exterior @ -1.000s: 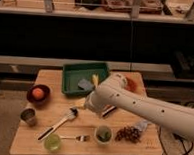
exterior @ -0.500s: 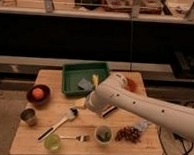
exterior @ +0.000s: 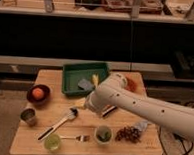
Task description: Place fork in metal cup
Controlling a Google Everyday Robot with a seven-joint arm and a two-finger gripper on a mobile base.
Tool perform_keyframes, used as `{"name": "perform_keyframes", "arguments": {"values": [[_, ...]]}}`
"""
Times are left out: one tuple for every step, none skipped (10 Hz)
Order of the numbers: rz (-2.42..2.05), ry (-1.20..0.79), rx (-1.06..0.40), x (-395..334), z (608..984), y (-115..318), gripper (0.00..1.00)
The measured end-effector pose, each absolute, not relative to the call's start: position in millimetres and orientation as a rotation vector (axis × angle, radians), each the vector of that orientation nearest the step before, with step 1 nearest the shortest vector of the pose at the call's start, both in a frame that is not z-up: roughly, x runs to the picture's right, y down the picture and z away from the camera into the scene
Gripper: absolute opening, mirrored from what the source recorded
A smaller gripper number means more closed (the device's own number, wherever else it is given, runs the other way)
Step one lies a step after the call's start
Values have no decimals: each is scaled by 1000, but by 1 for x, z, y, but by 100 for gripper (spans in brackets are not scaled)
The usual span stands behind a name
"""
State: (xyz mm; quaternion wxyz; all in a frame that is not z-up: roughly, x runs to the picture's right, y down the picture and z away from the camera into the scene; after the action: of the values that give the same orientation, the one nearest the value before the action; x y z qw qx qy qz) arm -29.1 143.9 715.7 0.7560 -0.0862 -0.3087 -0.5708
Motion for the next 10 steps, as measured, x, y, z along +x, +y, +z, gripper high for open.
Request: {"name": "perform_keyframes", "arguments": {"values": [[-1245, -673, -188, -29, 716, 144, 80], [-1244, -673, -188, -29, 716, 144, 80], [-1245, -673, -188, -29, 716, 144, 80], [-1244, -673, -188, -29, 716, 144, 80], [-1244, -673, -188, -29, 716, 144, 80], [-1244, -673, -188, -29, 716, 144, 80], [-1244, -673, -188, -29, 716, 144, 80], [-1244, -673, -188, -29, 716, 144, 80], [-1244, -673, -188, -29, 716, 144, 80], [-1237, -671, -195, -28, 717, 144, 80]]}}
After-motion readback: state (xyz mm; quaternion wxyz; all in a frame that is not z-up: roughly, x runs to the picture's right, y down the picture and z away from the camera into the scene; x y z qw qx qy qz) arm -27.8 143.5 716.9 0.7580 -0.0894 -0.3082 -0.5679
